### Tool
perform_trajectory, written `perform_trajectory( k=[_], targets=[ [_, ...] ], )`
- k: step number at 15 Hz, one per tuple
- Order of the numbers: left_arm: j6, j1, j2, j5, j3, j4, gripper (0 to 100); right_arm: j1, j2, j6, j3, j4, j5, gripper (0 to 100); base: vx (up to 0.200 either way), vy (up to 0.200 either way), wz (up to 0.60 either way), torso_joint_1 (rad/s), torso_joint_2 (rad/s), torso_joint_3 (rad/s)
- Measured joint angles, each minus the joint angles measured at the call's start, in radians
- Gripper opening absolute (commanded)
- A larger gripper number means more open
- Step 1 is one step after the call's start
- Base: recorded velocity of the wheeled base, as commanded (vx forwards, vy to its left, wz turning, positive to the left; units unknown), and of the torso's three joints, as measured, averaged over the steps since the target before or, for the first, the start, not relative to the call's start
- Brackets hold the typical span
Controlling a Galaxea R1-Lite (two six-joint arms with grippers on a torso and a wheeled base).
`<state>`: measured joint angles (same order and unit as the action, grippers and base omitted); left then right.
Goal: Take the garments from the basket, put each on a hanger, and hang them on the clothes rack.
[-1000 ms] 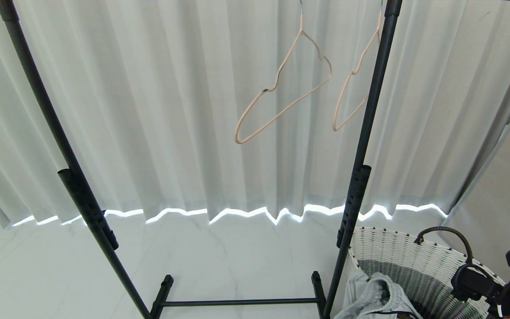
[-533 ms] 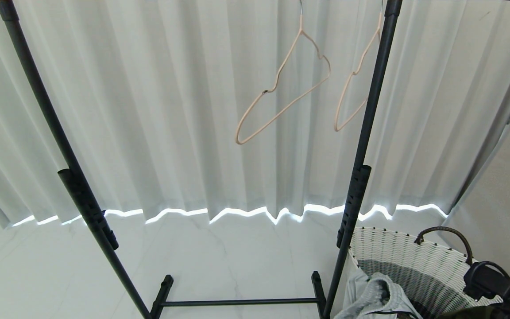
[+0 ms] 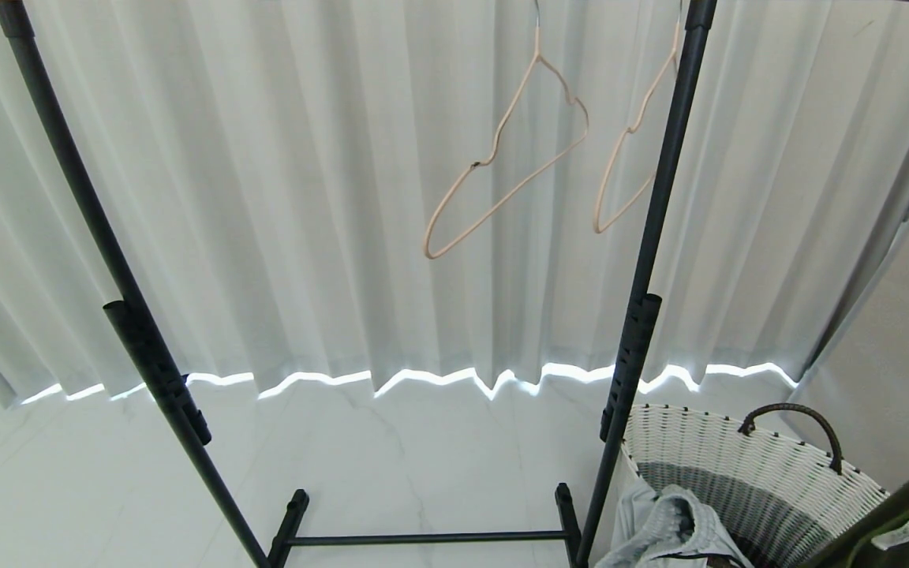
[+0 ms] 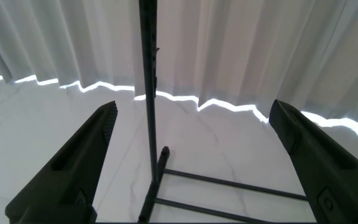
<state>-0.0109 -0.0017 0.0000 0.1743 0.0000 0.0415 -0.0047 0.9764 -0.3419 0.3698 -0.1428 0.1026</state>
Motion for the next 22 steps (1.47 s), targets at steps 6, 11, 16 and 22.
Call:
perform_trajectory(
  k=[6,11,16,22],
  targets=[
    [0.003,0.0,0.0,0.0,0.0,0.0,100,0.004,-0.266,0.094,0.106,0.177,-0.001,0,-0.133,0.0,0.0,0.0,0.0,0.002],
    [0.002,0.0,0.0,0.0,0.0,0.0,100,0.004,-0.308,0.094,0.107,0.179,-0.001,0,-0.2,0.0,0.0,0.005,0.0,0.001],
    [0.002,0.0,0.0,0.0,0.0,0.0,100,0.005,-0.32,0.091,0.103,0.189,-0.003,0,0.0,0.0,0.0,0.0,0.0,0.0],
    [0.002,0.0,0.0,0.0,0.0,0.001,100,0.005,-0.329,0.091,0.1,0.207,-0.005,0,0.0,0.1,0.0,0.002,0.0,0.0]
  ],
)
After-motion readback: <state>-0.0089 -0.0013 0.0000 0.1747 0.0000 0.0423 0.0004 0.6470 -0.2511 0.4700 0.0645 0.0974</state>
